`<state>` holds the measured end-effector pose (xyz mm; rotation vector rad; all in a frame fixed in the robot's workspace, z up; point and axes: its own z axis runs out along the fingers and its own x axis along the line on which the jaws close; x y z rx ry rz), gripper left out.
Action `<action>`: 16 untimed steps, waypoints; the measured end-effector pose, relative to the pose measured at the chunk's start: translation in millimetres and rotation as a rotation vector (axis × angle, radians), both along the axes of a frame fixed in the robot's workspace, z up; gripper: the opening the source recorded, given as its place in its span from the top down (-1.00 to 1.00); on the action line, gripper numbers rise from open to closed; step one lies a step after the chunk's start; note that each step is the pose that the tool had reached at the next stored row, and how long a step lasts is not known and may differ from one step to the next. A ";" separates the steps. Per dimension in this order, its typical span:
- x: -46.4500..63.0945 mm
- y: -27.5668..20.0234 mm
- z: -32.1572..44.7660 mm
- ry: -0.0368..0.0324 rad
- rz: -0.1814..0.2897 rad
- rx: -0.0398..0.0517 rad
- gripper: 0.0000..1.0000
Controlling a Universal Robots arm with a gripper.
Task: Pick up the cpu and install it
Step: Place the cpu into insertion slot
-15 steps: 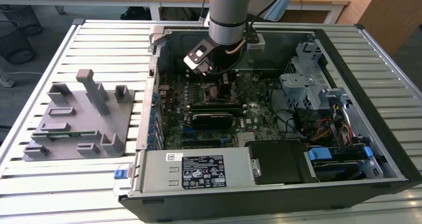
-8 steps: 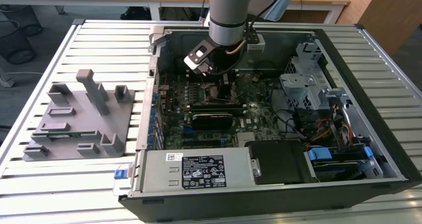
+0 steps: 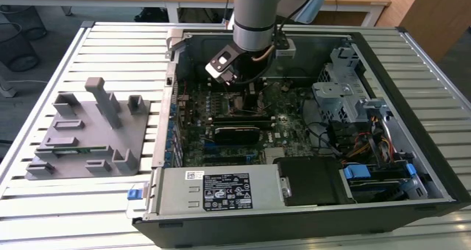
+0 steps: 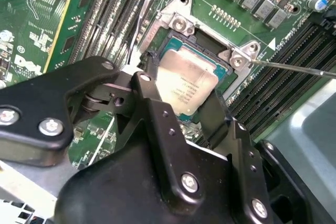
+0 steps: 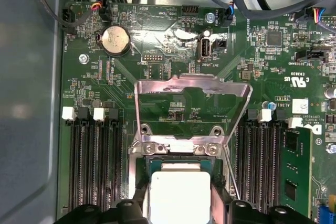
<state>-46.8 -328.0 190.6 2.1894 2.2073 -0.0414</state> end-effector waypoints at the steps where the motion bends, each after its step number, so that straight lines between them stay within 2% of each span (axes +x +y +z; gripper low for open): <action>1: 0.0 0.0 -0.1 0.0002 0.000 -0.0002 -0.10; 2: 0.0 0.0 0.0 0.0004 0.000 -0.0005 -0.22; 8: 0.0 -0.2 1.0 0.0007 0.000 -0.0009 -0.22; 16: 0.0 -0.1 9.6 0.0006 0.000 -0.0008 -0.22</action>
